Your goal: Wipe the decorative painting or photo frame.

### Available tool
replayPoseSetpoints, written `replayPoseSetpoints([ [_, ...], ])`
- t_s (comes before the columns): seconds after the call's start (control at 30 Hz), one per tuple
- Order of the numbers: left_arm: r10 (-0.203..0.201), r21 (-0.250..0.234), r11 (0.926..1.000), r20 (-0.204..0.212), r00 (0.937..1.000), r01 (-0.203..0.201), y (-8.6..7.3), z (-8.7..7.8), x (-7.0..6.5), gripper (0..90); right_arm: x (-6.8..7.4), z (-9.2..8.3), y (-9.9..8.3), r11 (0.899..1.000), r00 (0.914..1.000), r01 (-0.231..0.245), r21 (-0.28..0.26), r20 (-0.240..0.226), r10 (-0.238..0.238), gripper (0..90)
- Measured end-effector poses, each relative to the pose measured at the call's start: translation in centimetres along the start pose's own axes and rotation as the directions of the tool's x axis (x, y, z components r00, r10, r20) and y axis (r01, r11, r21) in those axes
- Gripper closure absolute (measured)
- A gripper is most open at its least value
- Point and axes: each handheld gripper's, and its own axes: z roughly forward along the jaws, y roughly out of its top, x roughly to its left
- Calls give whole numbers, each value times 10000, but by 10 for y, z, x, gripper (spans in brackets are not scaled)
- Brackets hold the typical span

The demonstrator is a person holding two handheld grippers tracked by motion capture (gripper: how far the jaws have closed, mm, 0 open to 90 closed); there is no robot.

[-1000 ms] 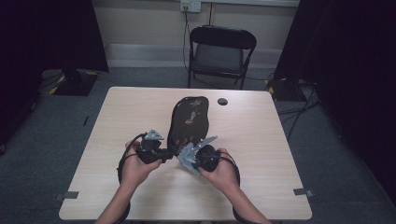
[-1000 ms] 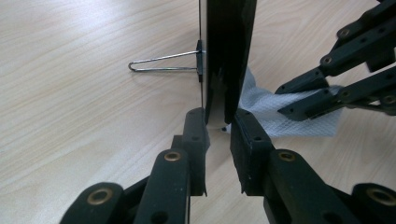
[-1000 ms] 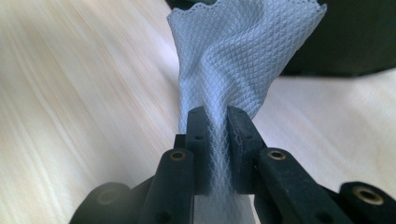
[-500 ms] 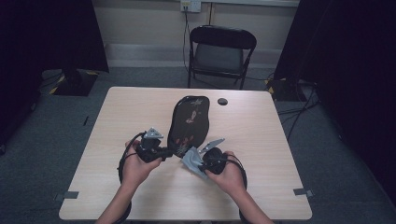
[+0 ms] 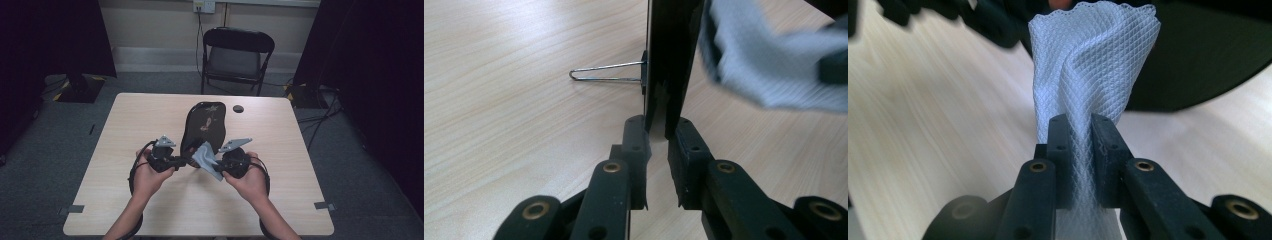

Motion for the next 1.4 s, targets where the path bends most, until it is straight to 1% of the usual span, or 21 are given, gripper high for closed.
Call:
replayPoseSetpoints([
  [0.03, 94, 69, 9999, 15, 10000, -94, 0, -1, 0, 783, 0, -3, 3, 9999, 10000, -17, -127, -34, 17, 808],
  [0.07, 92, 50, 9999, -7, 10000, -92, 0, 0, -1, 781, 1, -7, 8, 9996, 10000, -13, -293, -94, 10, 808],
  [0.13, 126, 66, 9999, -36, 9999, -126, 0, -1, -1, 776, 3, -12, 14, 9987, 10000, 80, -510, -44, -82, 808],
  [0.17, 84, 21, 10000, -48, 10000, -83, 0, -1, -2, 767, 4, -15, 18, 9981, 9999, 124, -605, -64, -128, 808],
  [0.23, 24, 120, 9999, -28, 10000, -23, -1, -2, -1, 761, 7, -18, 25, 9968, 9997, 199, -768, -86, -206, 807],
  [0.27, 34, 57, 10000, -33, 10000, -34, -2, -3, -1, 749, 9, -19, 27, 9961, 9996, 255, -840, -94, -264, 807],
  [0.37, -14, 61, 10000, -20, 10000, 14, -4, -5, -2, 721, 12, -15, 33, 9962, 9993, 313, -813, -189, -329, 807],
  [0.4, 66, 138, 9999, -17, 10000, -66, -4, -6, -1, 710, 13, -13, 33, 9962, 9991, 344, -801, -207, -362, 807],
  [0.5, 61, 117, 9999, -80, 9999, -60, -7, -8, 0, 686, 14, -5, 32, 9971, 9989, 374, -661, -272, -393, 807],
  [0.57, -5, 128, 9999, -140, 9999, 7, -9, -11, 1, 685, 14, 2, 28, 9981, 9988, 363, -506, -323, -380, 807],
  [0.63, -59, 185, 9998, -98, 9999, 60, -10, -12, 3, 682, 14, 7, 24, 9987, 9985, 351, -375, -405, -367, 806],
  [0.7, -68, 157, 9999, -206, 9998, 71, -12, -14, 4, 677, 14, 13, 19, 9991, 9983, 339, -242, -464, -350, 806],
  [0.77, -116, 198, 9997, -182, 9998, 120, -13, -16, 4, 676, 14, 19, 14, 9994, 9982, 339, -76, -488, -342, 807],
  [0.9, -190, 81, 9998, -243, 9995, 192, -15, -18, 5, 666, 11, 31, 1, 9992, 9981, 259, 312, -568, -241, 807],
  [0.97, -211, 132, 9997, -228, 9995, 214, -17, -20, 6, 663, 9, 38, -8, 9982, 9982, 193, 567, -573, -161, 807],
  [1.0, -285, 104, 9995, -228, 9993, 288, -17, -20, 6, 659, 9, 41, -11, 9977, 9982, 181, 650, -591, -143, 807],
  [1.1, -292, 142, 9995, -191, 9994, 295, -18, -20, 7, 652, 5, 50, -22, 9951, 9983, 53, 983, -580, 4, 806],
  [1.23, -267, 261, 9993, -166, 9995, 271, -19, -20, 8, 635, 0, 62, -38, 9875, 9979, -92, 1573, -614, 191, 806],
  [1.3, -336, 257, 9991, -181, 9993, 341, -19, -20, 8, 628, -2, 66, -43, 9847, 9980, -130, 1737, -582, 234, 806],
  [1.37, -301, 315, 9990, -175, 9994, 306, -20, -20, 9, 622, -4, 66, -46, 9855, 9964, -331, 1663, -714, 455, 806],
  [1.4, -294, 331, 9990, -195, 9994, 300, -20, -20, 9, 622, -5, 65, -46, 9853, 9965, -322, 1679, -706, 446, 807],
])
